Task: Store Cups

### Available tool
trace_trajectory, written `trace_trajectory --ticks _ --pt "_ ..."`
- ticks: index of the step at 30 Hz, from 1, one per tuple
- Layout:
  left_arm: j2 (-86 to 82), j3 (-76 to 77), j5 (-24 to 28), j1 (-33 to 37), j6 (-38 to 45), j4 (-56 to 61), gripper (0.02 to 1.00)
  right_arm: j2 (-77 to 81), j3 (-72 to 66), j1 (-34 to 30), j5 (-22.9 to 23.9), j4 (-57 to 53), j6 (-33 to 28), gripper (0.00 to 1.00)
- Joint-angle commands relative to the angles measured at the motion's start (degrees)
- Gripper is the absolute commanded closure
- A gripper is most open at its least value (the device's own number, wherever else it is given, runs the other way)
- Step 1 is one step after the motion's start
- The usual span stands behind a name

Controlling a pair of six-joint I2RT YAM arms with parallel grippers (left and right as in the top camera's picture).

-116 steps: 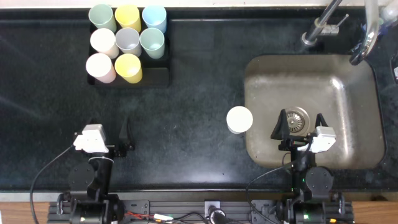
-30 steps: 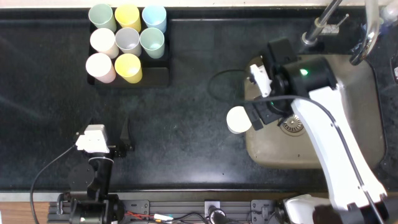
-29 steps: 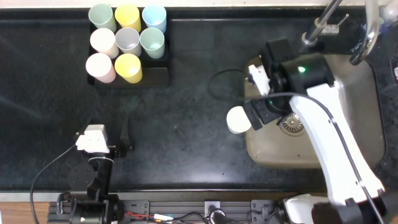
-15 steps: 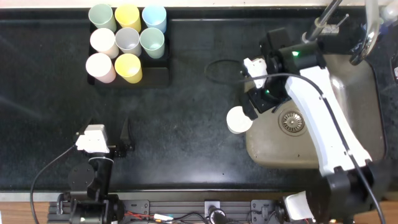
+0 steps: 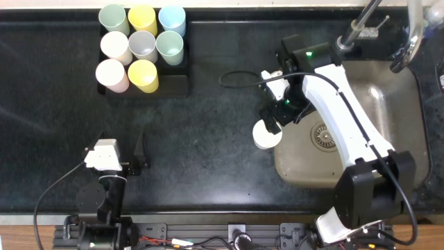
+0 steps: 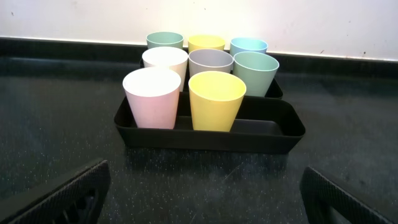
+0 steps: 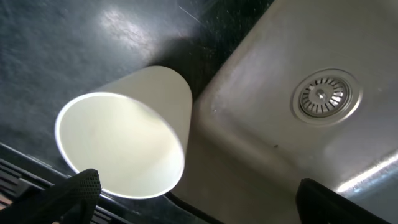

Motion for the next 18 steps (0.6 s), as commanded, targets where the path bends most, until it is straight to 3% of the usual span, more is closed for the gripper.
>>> trace_trajectory --ticks 1,18 --pt "-0.6 0.1 0.8 0.4 1.2 -0.5 0.018 0.4 -2.1 0.5 1.7 0.1 -2.5 0.003" --pt "-0.6 0.1 0.8 0.4 1.2 -0.5 0.018 0.4 -6.9 0.7 0.7 6.6 -2.9 0.014"
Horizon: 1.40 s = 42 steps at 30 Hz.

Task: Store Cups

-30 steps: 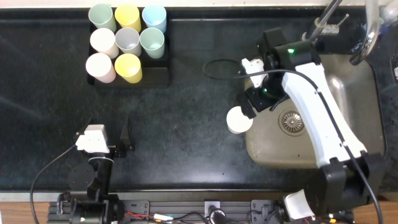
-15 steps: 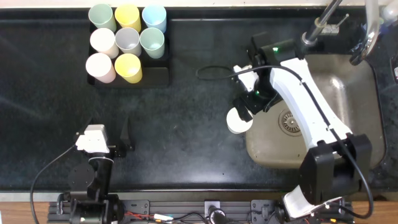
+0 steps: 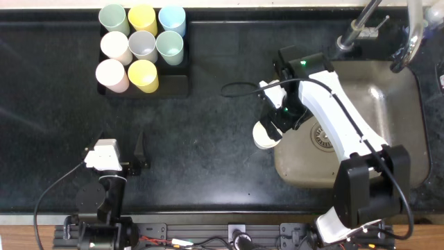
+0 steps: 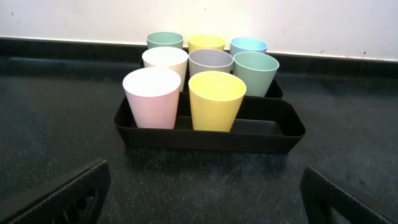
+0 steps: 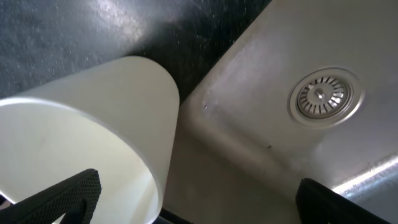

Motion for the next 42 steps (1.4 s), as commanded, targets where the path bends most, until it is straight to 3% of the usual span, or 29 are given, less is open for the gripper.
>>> trace_trajectory --ticks 1,3,13,14,16,17,23,26,37,42 --pt "-0.6 0.1 0.8 0.4 1.2 -0.5 0.018 0.1 -0.2 0.5 -0.8 1.6 -0.4 0.049" --pt "-0.6 0.1 0.8 0.4 1.2 -0.5 0.018 0.1 -0.4 0.5 -0.8 2.8 -0.5 0.084" --pt "-0.6 0.1 0.8 0.4 1.2 -0.5 0.018 0.1 -1.5 0.6 -2.4 5.2 -1.1 0.069" --pt "-0.6 0.1 0.8 0.4 1.2 -0.5 0.018 0.1 -1.9 0.6 -2.4 5.4 -1.2 0.161" --pt "-0.6 0.1 0.8 0.4 1.2 -0.5 0.018 0.1 -2.4 0.6 -2.4 6.3 -1.3 0.904" --pt "-0.6 0.1 0.8 0.4 1.2 -0.5 0.018 0.1 -2.7 0.6 -2.4 6.7 -1.3 0.956" --pt "-0.6 0.1 0.8 0.4 1.2 -0.5 0.020 0.0 -2.6 1.4 -2.3 8.7 -0.4 0.956" --pt "-0.6 0.1 0.8 0.4 1.2 -0.5 0.018 -0.2 2.3 3.5 -2.2 3.7 1.1 0.954" --pt "-0.6 0.1 0.8 0.4 1.2 -0.5 0.018 6.8 49.3 13.1 -2.8 -11.0 18.1 0.958" --pt "-0.6 0.1 0.8 0.4 1.2 -0.5 0.018 18.1 62.6 20.4 -2.4 -15.2 18.9 0.956"
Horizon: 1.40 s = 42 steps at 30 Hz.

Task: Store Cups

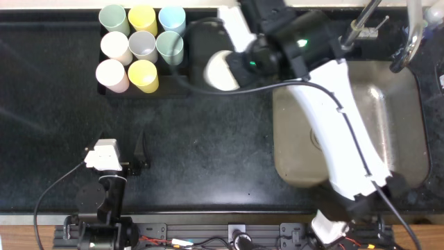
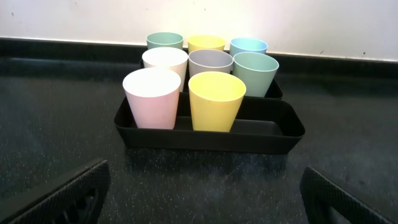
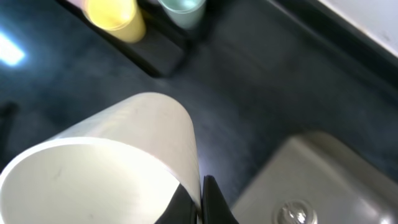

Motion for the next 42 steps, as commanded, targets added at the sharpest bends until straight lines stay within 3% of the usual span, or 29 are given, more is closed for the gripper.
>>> trace_trajectory --ticks 1,4,9,14,42 --pt "-0.6 0.1 0.8 0.4 1.2 -0.5 0.018 11.7 6.5 6.1 0.3 -1.2 2.6 0.956" --pt "-0.6 0.1 0.8 0.4 1.2 -0.5 0.018 16.7 8.4 8.7 2.2 -1.6 2.2 0.958" --pt "-0.6 0.1 0.8 0.4 1.2 -0.5 0.018 20.9 8.4 9.3 1.5 -0.2 2.9 0.956" --pt "-0.6 0.1 0.8 0.4 1.2 -0.5 0.020 21.9 8.4 8.0 -1.5 0.9 2.8 0.956" --pt "-0.6 0.1 0.8 0.4 1.2 -0.5 0.018 26.6 8.3 5.2 -1.9 10.9 -0.5 0.956"
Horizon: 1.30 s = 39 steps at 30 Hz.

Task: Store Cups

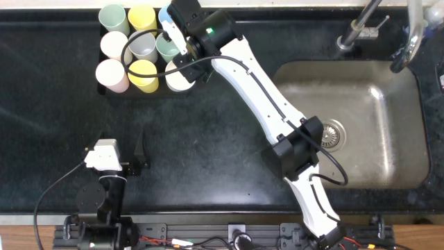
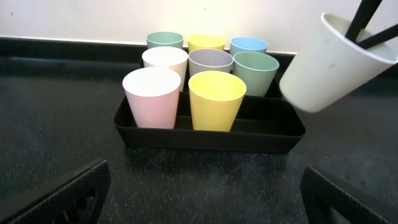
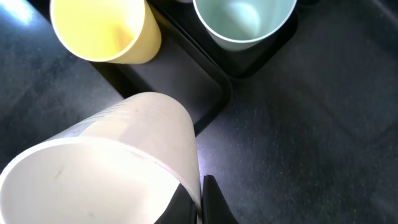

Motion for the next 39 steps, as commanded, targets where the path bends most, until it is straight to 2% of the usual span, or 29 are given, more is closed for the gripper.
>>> trace_trajectory --ticks 1,39 --pt "-0.6 0.1 0.8 0.4 1.2 -0.5 0.018 2.7 1.4 0.0 -0.4 0.7 -0.3 0.958" --pt "-0.6 0.1 0.8 0.4 1.2 -0.5 0.018 8.9 1.4 0.3 -0.2 5.0 -1.8 0.958"
